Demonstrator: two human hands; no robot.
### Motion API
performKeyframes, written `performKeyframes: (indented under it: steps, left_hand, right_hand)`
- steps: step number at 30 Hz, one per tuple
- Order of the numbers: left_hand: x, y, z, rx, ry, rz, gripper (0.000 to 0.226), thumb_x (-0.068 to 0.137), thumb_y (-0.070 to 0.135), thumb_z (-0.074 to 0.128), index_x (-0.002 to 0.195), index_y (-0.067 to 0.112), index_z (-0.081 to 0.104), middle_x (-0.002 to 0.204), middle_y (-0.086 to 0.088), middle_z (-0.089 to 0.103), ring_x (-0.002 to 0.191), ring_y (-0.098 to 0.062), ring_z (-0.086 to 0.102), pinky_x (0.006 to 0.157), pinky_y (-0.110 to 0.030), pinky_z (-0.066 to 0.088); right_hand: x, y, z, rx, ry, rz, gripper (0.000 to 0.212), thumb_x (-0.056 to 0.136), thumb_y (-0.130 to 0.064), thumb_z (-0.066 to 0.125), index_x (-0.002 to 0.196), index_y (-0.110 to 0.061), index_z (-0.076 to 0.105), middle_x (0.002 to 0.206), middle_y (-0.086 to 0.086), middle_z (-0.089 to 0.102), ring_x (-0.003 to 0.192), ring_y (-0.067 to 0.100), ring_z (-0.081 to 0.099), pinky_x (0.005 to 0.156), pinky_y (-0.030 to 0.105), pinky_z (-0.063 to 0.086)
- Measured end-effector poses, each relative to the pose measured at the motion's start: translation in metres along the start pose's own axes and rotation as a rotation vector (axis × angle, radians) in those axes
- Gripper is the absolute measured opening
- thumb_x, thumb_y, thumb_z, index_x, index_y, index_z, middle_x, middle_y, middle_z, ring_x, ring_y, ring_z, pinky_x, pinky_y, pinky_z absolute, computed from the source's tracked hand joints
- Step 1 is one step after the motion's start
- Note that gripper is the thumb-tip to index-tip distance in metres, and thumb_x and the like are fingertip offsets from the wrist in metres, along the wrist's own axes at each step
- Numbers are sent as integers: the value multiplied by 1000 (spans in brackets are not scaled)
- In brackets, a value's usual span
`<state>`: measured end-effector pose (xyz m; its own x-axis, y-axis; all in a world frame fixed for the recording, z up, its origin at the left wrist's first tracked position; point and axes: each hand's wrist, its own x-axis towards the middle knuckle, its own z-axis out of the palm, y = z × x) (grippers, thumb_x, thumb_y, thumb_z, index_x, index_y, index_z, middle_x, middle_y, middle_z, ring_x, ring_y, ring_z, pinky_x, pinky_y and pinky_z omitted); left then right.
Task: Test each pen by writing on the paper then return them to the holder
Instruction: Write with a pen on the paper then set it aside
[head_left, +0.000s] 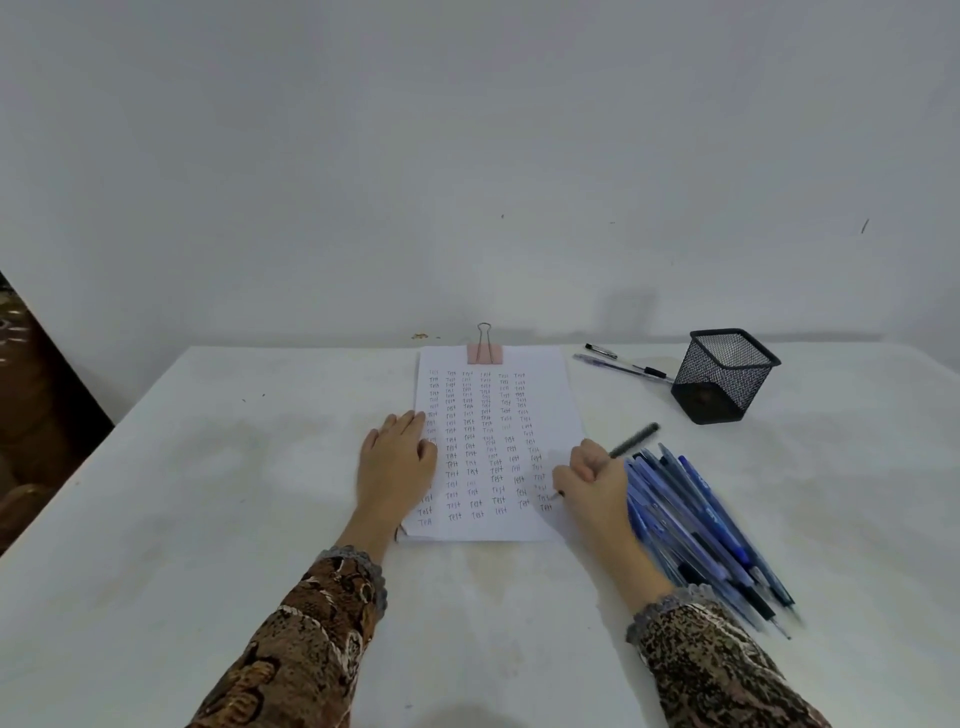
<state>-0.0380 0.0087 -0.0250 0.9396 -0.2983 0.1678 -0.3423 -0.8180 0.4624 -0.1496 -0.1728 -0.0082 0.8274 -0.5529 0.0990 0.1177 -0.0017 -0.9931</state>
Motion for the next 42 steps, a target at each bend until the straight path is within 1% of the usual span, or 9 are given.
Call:
performKeyframes:
  steps: [3, 6, 12, 15, 19, 23, 25, 32, 42]
  left_hand:
    - [1, 1, 1, 6, 9, -7, 48, 96, 22, 31, 144, 14, 30, 151, -2, 28, 142, -18, 17, 117, -35, 9]
    - [1, 2, 2, 8, 21, -5, 48, 96, 21, 32, 143, 13, 32, 151, -2, 30, 142, -19, 18, 117, -35, 10]
    - [2, 1, 3, 19, 13, -14, 48, 97, 23, 30, 144, 15, 30, 152, -1, 28, 142, -18, 17, 117, -35, 10]
    - [2, 2, 2, 20, 11, -22, 48, 97, 24, 29, 144, 16, 28, 152, 0, 26, 143, -17, 16, 117, -34, 8]
    - [2, 2, 2, 16, 14, -28, 48, 97, 24, 29, 145, 17, 28, 153, 1, 25, 143, -16, 15, 117, -33, 7]
    - [2, 2, 2, 15, 18, -26, 48, 97, 24, 31, 144, 16, 29, 152, 0, 27, 143, -17, 16, 117, -34, 8]
    - [1, 2, 2, 10, 20, -27, 48, 97, 23, 32, 144, 15, 30, 152, 0, 28, 142, -18, 17, 117, -34, 9]
    - [3, 0, 4, 29, 28, -14, 48, 97, 22, 33, 144, 14, 30, 151, -2, 29, 142, -19, 19, 116, -35, 10]
    - [4, 0, 5, 29, 52, 8, 47, 96, 21, 35, 142, 12, 34, 149, -4, 34, 140, -20, 25, 116, -38, 14]
  right_hand:
    - [8, -10, -8, 419, 38, 184, 51, 91, -15, 53, 46, -23, 32, 42, -7, 28, 35, 6, 26, 41, 20, 19]
    - [21, -22, -9, 640, 6, 278, 48, 90, -58, 30, 63, -19, 37, 41, -5, 24, 30, 7, 17, 42, 19, 9]
    - [18, -14, 0, 876, 73, 273, 17, 97, -22, 39, 92, -14, 53, 57, -4, 51, 43, 11, 41, 44, 19, 40]
    - [13, -13, 2, 984, 76, 315, 26, 74, -29, 60, 96, -17, 59, 54, -5, 46, 39, 9, 33, 37, 17, 31]
    - [6, -8, 5, 1036, 169, 300, 31, 99, -38, 30, 83, -22, 53, 46, -7, 35, 36, 9, 30, 39, 15, 27]
    - [5, -21, 0, 1001, 216, 279, 30, 99, -38, 32, 80, -22, 49, 46, -8, 36, 35, 8, 31, 40, 14, 29]
    - [3, -42, -19, 791, 179, 220, 25, 99, -33, 36, 87, -21, 55, 54, -5, 45, 40, 10, 36, 44, 19, 33]
    - [3, -70, -84, -1008, 189, 114, 19, 90, -26, 58, 106, -18, 63, 90, 1, 62, 78, 16, 56, 65, 24, 41]
    - [11, -81, -87, -1344, -75, 313, 28, 84, -34, 63, 110, -28, 56, 116, 0, 54, 99, 19, 57, 75, 27, 44]
